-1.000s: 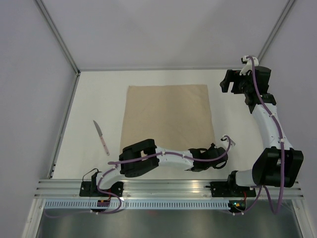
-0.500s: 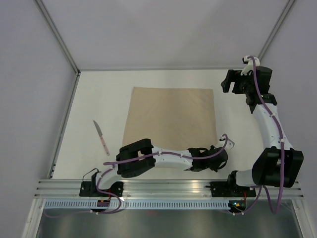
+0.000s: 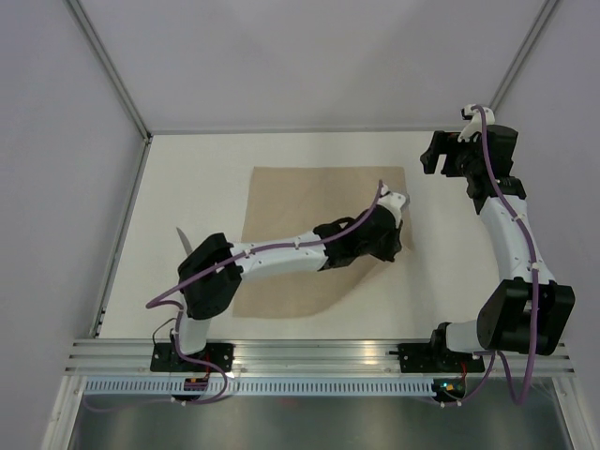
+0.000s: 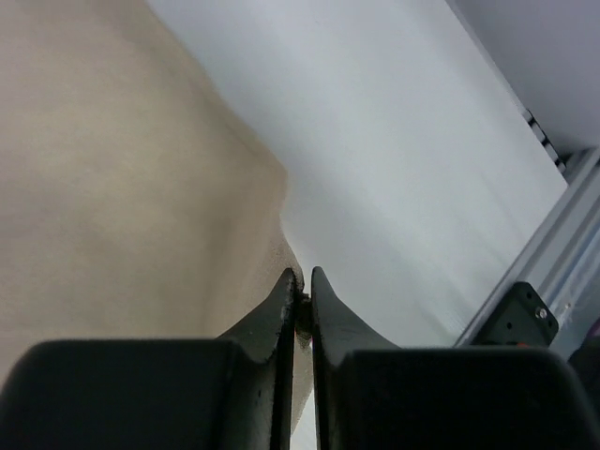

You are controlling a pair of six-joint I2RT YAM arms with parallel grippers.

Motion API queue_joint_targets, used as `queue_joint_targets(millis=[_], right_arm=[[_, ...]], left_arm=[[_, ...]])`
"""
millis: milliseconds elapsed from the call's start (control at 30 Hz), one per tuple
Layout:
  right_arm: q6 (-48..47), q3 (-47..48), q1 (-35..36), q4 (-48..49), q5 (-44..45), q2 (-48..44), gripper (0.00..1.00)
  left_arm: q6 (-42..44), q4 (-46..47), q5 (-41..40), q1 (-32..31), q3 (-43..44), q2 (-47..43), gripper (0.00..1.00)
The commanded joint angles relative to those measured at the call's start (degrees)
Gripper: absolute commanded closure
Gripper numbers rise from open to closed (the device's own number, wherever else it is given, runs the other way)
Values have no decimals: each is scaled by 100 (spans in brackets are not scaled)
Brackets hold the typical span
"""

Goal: Fold the napkin, place the utensils inside, and roll it up
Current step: Fold the napkin

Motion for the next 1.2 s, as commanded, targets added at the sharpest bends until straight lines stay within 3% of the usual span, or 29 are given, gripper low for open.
queue_joint_targets(millis=[0,233,533,800,1167], right_arm=[[48,249,-27,15,10,-122,5],[57,240,-27,15,-122,-51,5],[39,240,-27,-46,-298,159,5],[4,214,-27,-73,-377,195,5],[-14,205,-36,-90,-421,256,5]], left_arm=[[-142,-68,324,535,-270,-485,98],[25,-155,632,1800,-429,-890,98],[122,-121,887,2961,-403,-961,98],[8,73,957,3726,-376,-917,98],[-115,169,983,4210,-394,-811,98]])
